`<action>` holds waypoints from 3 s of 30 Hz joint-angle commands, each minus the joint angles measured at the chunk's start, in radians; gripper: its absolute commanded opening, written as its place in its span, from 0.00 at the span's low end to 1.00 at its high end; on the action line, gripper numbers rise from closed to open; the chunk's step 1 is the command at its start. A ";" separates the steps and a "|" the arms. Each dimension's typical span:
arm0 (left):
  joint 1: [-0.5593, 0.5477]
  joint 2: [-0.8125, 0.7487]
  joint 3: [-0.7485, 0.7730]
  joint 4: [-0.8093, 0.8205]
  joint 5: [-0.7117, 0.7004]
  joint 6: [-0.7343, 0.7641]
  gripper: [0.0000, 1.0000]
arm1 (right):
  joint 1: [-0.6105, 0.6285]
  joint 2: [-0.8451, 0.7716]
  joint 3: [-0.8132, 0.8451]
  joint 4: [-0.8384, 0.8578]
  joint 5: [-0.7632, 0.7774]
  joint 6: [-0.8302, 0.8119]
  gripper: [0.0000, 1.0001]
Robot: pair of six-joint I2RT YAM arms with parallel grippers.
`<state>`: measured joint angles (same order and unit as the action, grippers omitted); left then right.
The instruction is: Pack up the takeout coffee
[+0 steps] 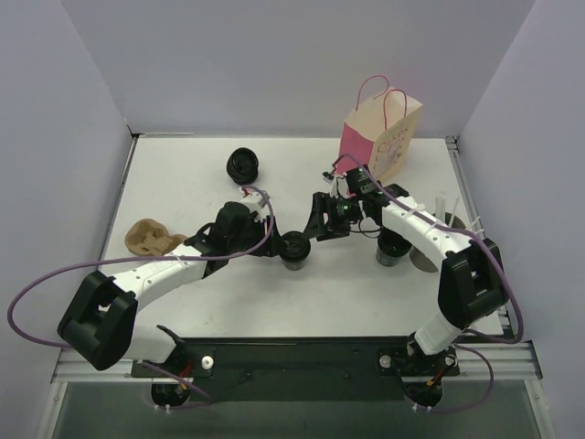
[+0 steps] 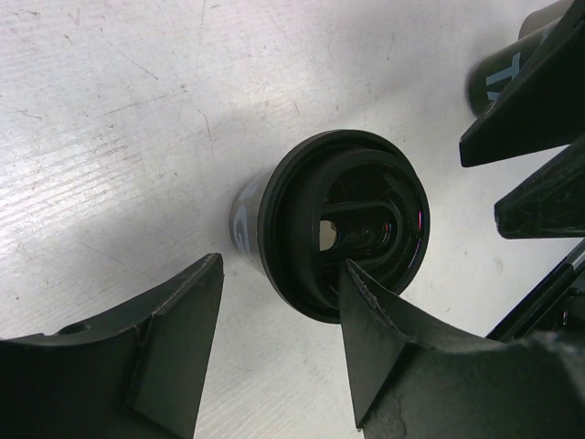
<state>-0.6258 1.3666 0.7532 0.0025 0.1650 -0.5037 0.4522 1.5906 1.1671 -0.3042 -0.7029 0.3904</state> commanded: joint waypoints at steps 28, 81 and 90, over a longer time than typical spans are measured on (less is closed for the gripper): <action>0.001 0.068 -0.052 -0.021 -0.022 0.011 0.61 | -0.012 0.201 0.114 -0.075 -0.033 -0.102 0.39; -0.002 0.221 -0.045 0.019 -0.068 0.076 0.57 | -0.147 0.098 -0.009 0.116 -0.136 0.050 0.47; -0.003 0.218 -0.046 0.014 -0.076 0.070 0.57 | -0.144 0.123 -0.014 0.125 -0.145 0.041 0.41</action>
<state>-0.6270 1.5154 0.7597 0.2707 0.1612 -0.5121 0.3073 1.7115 1.1336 -0.1631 -0.8192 0.4507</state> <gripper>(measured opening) 0.570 0.407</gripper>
